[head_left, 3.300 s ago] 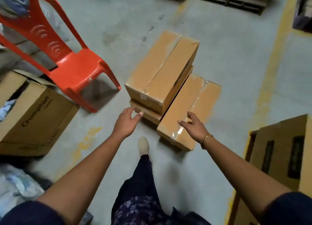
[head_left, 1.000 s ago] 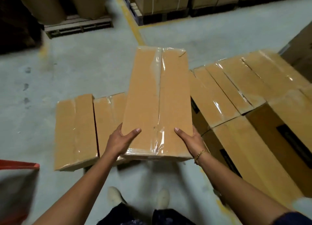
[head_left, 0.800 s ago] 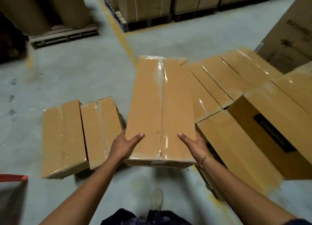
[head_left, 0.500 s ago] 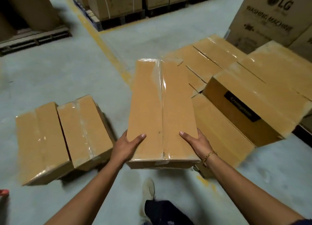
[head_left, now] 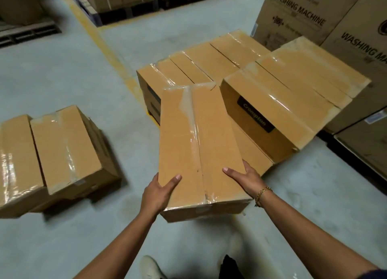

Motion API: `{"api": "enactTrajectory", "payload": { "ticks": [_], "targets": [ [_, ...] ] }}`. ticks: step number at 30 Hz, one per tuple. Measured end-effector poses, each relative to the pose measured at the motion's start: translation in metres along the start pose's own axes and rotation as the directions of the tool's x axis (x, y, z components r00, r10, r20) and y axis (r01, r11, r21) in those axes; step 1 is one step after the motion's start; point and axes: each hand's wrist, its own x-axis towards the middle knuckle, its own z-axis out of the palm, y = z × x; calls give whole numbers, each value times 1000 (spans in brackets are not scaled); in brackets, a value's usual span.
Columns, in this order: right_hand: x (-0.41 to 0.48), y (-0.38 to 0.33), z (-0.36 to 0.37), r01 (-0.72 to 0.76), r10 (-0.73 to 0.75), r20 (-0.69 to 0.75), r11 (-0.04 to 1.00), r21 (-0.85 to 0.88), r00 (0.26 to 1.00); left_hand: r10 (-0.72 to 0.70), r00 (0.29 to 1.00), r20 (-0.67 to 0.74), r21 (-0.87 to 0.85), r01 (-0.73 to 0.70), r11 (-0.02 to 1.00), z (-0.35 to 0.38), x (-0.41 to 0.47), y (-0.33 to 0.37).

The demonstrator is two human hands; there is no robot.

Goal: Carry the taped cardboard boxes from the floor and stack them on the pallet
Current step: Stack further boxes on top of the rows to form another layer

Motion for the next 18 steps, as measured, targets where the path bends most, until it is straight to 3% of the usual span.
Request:
{"api": "enactTrajectory", "payload": {
  "ticks": [11, 18],
  "targets": [
    [68, 72, -210, -8, 33, 134, 984, -178, 990, -83, 990, -112, -78, 74, 994, 228, -55, 67],
    [120, 90, -255, 29, 33, 255, 972, -234, 966, -187, 967, -174, -124, 167, 978, 298, -60, 82]
  ]
}}
